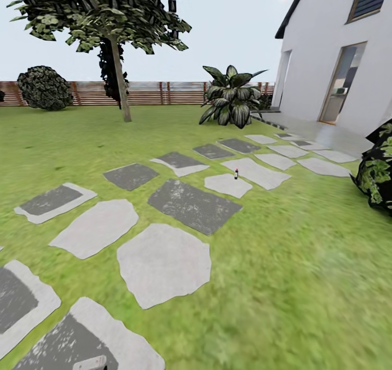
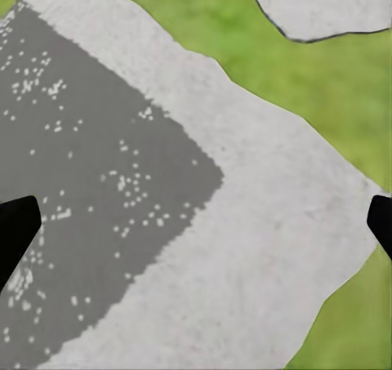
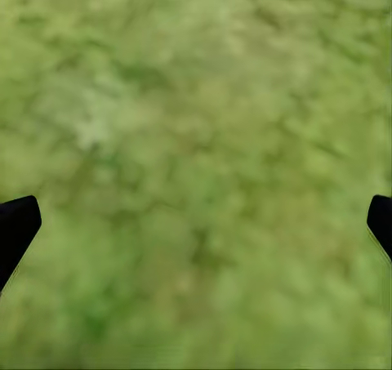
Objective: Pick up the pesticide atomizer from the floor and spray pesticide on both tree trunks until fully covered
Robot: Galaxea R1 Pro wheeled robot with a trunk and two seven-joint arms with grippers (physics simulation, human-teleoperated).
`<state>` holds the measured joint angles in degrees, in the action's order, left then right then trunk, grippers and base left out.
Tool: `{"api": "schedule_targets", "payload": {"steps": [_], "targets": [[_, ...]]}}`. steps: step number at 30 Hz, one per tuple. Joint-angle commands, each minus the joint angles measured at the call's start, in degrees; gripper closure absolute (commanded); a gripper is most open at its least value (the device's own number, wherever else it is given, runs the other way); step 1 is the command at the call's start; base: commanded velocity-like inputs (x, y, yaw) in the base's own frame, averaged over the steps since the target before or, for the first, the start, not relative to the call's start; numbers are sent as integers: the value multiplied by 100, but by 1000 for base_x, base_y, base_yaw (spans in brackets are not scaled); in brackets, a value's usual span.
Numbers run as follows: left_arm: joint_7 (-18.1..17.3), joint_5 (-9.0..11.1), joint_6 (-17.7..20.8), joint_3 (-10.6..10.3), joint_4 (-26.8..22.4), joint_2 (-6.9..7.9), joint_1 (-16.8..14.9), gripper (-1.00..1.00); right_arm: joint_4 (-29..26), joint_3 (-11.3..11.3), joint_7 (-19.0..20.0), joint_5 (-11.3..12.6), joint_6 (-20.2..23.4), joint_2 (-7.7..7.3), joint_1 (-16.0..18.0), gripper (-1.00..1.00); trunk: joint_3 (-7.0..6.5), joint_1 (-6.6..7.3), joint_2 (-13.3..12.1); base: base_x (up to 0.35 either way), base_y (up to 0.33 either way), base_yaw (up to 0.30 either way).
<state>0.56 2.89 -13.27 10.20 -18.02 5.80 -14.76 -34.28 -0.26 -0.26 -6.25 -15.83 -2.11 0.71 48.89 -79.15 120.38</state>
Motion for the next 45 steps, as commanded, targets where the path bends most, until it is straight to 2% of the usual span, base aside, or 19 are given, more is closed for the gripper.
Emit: {"api": "schedule_targets", "payload": {"steps": [1,30,45], "targets": [[-1,0,0,0,0,0,0,-100,0,0,0,0,0,0,0,-100,0,0,0,338,0,0],[-3,-8,0,0,0,0,1,-100,0,0,0,-1,0,0,0,-100,0,0,0,338,0,-1],[-3,-7,-3,0,0,0,0,-100,0,0,0,0,0,0,0,-100,0,0,0,338,0,-112]]}}
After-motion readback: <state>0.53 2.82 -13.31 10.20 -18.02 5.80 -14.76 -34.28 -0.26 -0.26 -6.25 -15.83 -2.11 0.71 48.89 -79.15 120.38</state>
